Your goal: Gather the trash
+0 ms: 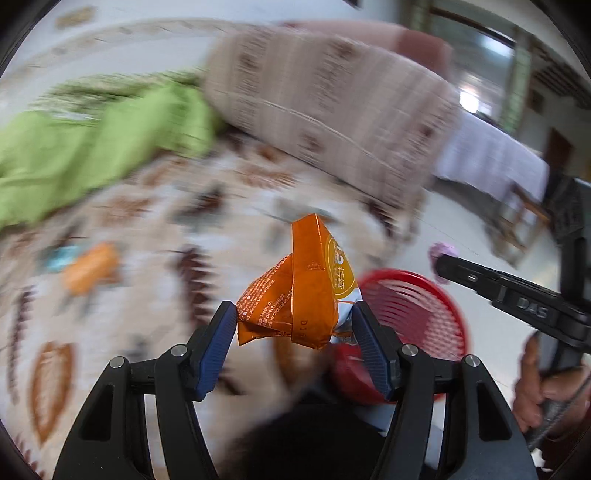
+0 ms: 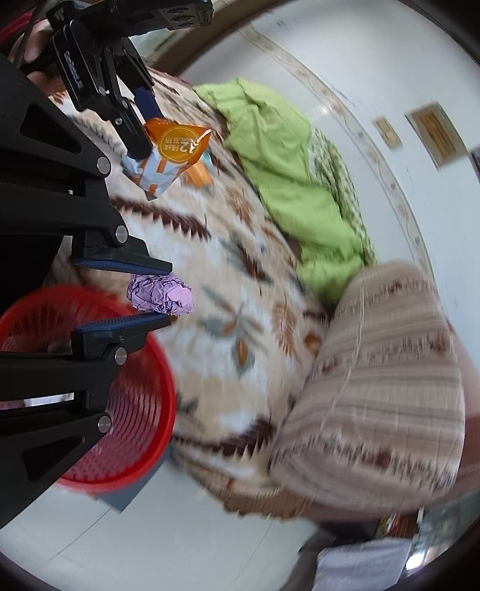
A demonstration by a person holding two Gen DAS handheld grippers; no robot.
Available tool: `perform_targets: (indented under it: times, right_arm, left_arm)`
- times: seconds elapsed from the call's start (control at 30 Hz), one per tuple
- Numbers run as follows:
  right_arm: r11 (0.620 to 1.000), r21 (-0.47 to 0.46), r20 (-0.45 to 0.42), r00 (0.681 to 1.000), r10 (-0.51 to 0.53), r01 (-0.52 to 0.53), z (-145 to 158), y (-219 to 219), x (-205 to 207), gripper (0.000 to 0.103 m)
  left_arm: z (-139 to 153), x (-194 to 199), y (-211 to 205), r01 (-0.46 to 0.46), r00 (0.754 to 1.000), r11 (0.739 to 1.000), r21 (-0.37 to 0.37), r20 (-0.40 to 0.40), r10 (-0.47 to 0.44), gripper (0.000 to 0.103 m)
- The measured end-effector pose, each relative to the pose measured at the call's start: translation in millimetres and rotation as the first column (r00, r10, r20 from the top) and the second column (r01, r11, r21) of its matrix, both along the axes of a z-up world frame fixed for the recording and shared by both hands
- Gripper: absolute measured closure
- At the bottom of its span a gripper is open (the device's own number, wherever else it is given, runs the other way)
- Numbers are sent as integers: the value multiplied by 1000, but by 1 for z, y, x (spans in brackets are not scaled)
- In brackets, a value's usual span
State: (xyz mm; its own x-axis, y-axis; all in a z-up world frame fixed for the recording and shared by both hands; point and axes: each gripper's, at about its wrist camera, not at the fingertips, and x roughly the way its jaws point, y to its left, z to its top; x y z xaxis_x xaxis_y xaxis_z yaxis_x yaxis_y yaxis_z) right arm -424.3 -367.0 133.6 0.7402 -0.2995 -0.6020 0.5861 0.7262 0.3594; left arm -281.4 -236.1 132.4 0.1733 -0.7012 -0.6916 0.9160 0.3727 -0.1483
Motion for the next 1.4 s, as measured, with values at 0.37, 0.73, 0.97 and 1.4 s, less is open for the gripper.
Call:
perform_targets:
  times: [0.37,0.73,0.97,1.4]
  right_arm:
    - [987,70,-93,986,-141,148,-27,-41,-51,49]
    - [945,-165,-173,935,-311,283,3,5,-40,16]
    - [889,-242,-143,892,-429,388,10,56,-39,1]
    - [859,-321,-172,868,-466,398,9,92,-28,1]
  left_arm:
    - [-27,-44,-60,165,986,983,83,-49,-161,27]
    - [19,-32,20,-35,979,998,-58,200,46,5]
    - [13,-30,77,-180,937,982,-56,296,188,0]
    - [-3,-24,104,-238,905,971,-19,359,229,0]
